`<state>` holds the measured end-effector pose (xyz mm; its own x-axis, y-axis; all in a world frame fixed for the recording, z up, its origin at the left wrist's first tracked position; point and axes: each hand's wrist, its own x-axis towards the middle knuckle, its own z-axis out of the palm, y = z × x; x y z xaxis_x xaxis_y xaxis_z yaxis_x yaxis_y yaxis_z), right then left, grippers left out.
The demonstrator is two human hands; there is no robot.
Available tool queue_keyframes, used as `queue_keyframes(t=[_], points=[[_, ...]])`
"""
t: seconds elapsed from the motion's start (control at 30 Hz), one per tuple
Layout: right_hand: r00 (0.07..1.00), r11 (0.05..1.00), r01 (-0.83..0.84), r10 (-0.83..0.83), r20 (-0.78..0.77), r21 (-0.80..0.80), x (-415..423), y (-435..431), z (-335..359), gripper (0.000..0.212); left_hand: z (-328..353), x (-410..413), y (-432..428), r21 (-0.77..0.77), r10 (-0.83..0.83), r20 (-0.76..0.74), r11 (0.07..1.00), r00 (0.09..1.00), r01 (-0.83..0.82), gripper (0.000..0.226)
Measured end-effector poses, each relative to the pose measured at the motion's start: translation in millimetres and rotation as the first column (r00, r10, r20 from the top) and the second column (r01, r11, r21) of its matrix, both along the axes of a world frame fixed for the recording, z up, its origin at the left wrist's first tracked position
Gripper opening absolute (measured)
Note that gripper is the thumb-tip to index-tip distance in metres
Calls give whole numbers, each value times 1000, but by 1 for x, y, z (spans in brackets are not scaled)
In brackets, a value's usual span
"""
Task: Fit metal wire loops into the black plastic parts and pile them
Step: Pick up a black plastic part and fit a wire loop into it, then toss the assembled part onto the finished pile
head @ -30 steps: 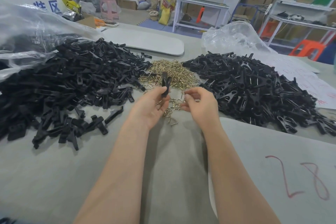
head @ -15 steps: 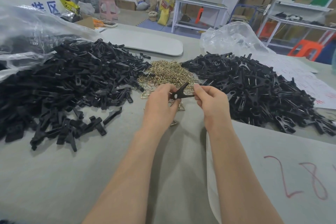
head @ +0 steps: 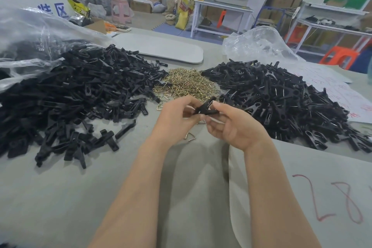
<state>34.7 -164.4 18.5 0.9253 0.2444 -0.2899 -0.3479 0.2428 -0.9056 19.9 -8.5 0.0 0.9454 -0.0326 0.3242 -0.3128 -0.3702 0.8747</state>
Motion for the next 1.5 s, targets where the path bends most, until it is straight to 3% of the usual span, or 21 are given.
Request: queue_keyframes(t=[0.17,0.33,0.6,0.7,0.97,1.07,1.13,1.23,1.3,1.37,1.4,1.47,1.5], points=[[965,961,-255,260,-33,102,-4,-5,-4,57,6,-4,3,35,-69,68,997,995,67,28],[959,948,-274,282,-25,164,-3,-5,-6,69,8,-5,3,78,-75,97,995,992,67,32],[975,927,-216,220,20,305,1,-1,-16,55,6,-3,2,26,-168,96,986,981,166,33],[975,936,-221,217,46,275,0,1,-17,43,5,-3,0,30,-170,124,985,978,167,35],[974,950,-226,219,57,215,-3,6,-16,40,6,-2,0,7,-171,142,985,975,172,33],[980,973,-197,197,7,117,-1,7,-10,50,4,-1,1,51,-102,107,994,989,97,25],[987,986,-151,154,46,-68,-1,7,-5,50,1,-1,1,87,-67,87,994,994,59,23],[964,887,2,120,235,-461,0,9,-3,19,-4,2,-3,284,-73,91,958,993,45,24],[933,814,160,60,355,-559,10,11,1,15,-7,4,-3,291,12,79,956,997,-35,32],[839,815,447,-240,489,-367,25,7,17,24,-6,6,-1,147,181,69,971,981,-189,45],[754,817,565,-455,473,-114,31,4,29,36,-3,7,1,35,269,51,962,962,-271,47],[677,728,586,-681,279,357,42,-2,45,70,2,7,4,-221,438,4,877,899,-427,37],[681,713,594,-692,238,372,48,-1,46,82,4,7,7,-352,517,-19,798,856,-489,29]])
